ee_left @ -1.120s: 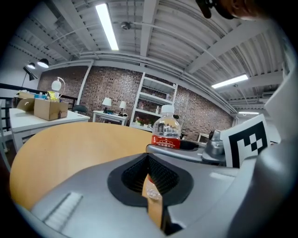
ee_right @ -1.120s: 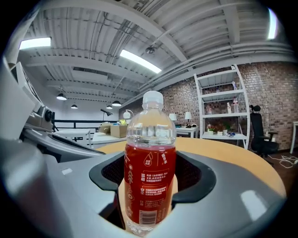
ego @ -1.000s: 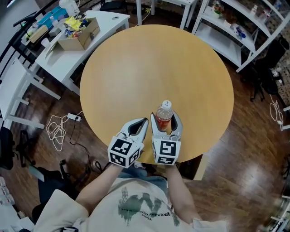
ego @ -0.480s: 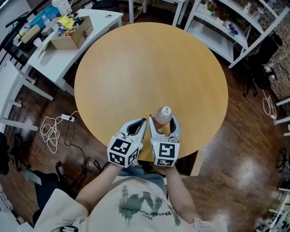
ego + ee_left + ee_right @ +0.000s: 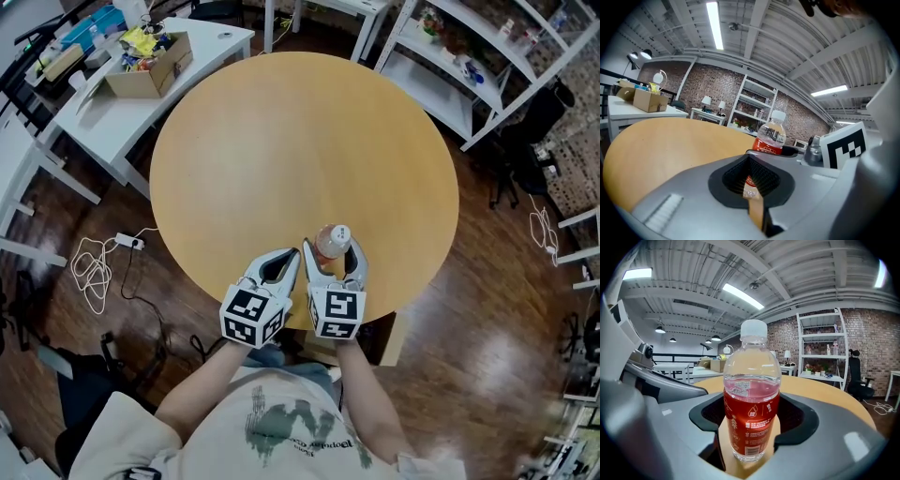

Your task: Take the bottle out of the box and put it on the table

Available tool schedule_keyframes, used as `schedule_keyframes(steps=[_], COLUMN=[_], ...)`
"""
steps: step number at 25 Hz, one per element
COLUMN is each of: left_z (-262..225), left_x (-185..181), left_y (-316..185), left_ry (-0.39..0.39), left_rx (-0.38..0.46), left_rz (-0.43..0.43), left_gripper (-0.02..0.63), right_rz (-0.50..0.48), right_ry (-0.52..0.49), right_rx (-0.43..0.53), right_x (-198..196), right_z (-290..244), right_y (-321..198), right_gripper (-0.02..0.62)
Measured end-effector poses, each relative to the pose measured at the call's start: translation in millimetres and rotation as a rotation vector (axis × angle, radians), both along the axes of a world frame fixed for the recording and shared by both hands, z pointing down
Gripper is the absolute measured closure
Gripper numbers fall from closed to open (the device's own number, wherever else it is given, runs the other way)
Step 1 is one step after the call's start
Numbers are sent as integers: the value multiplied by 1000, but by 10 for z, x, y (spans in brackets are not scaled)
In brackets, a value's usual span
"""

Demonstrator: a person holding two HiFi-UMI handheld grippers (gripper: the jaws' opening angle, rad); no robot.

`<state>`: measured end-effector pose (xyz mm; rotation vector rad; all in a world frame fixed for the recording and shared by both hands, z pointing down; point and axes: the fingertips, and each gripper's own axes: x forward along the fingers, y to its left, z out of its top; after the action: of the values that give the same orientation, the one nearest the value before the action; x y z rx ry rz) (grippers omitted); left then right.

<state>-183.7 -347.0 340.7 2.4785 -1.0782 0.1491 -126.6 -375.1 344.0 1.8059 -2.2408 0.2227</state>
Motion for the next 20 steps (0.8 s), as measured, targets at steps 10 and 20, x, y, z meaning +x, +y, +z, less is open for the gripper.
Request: schedule_keyframes(steps=[10,20], left_z=[19,86], left_x=[9,87], left_y=[95,203], left_ry=[21,50], left_rx=[-16,-40], left_rz=[-17,-19], left_gripper=[632,632], right_rz=[4,3], right_ry=[-15,-15], right_rx=[-26,-41], right_x=[39,62], right_z=[-12,-46], right_y=[105,287], right_gripper=[288,313])
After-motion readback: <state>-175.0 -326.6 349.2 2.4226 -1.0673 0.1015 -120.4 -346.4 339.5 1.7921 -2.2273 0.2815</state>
